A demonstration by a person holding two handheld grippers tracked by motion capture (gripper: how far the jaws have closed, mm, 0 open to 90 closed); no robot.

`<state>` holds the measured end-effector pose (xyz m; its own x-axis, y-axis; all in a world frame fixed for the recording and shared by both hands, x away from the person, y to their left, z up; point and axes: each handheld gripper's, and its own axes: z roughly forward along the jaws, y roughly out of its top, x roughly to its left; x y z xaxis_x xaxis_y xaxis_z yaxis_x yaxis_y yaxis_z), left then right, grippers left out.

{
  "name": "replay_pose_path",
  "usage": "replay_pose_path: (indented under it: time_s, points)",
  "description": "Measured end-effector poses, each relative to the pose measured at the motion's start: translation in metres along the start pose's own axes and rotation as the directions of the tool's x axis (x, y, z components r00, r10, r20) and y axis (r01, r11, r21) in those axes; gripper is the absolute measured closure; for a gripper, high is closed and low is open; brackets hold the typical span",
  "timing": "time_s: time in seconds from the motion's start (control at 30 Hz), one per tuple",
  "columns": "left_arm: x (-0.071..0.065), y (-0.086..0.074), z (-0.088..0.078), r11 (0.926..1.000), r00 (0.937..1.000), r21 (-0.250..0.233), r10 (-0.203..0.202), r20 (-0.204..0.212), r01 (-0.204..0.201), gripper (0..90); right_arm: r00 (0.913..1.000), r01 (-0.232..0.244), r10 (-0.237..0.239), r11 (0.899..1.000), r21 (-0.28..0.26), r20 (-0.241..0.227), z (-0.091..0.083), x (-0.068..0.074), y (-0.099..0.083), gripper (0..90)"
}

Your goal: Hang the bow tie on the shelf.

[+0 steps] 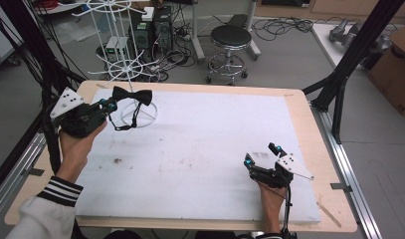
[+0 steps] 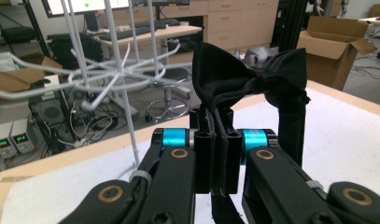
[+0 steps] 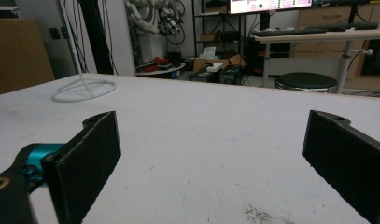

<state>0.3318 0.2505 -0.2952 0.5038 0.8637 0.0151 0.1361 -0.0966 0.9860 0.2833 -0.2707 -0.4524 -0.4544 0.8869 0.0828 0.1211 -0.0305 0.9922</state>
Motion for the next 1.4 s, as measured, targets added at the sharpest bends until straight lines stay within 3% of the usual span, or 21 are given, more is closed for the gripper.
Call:
replay_pose_path:
  time_s: [0.23, 0.6, 1.0, 1.4]
  points:
    - [-0.001, 0.01, 0.009, 0.9998, 0.9999, -0.022, 0.001, -0.013, -0.001, 87.1, 1.0, -0.003, 0.003, 1.0, -0.001, 0.0, 0.0, 0.0, 0.0, 3.4]
    - [0.003, 0.01, 0.032, 0.9995, 0.997, -0.028, -0.015, -0.075, 0.013, 87.1, 1.0, -0.003, 0.003, 1.0, -0.001, -0.001, 0.0, 0.0, 0.0, 3.4]
    - [0.016, 0.002, 0.052, 0.9996, 0.9865, -0.016, -0.026, -0.162, 0.024, 87.1, 1.0, -0.008, 0.008, 1.0, 0.002, -0.002, 0.0, 0.0, 0.0, 3.4]
    - [0.024, -0.005, 0.062, 0.9997, 0.984, 0.008, -0.023, -0.177, 0.024, 86.7, 1.0, -0.008, 0.008, 1.0, 0.002, -0.006, -0.001, -0.001, 0.0, 3.4]
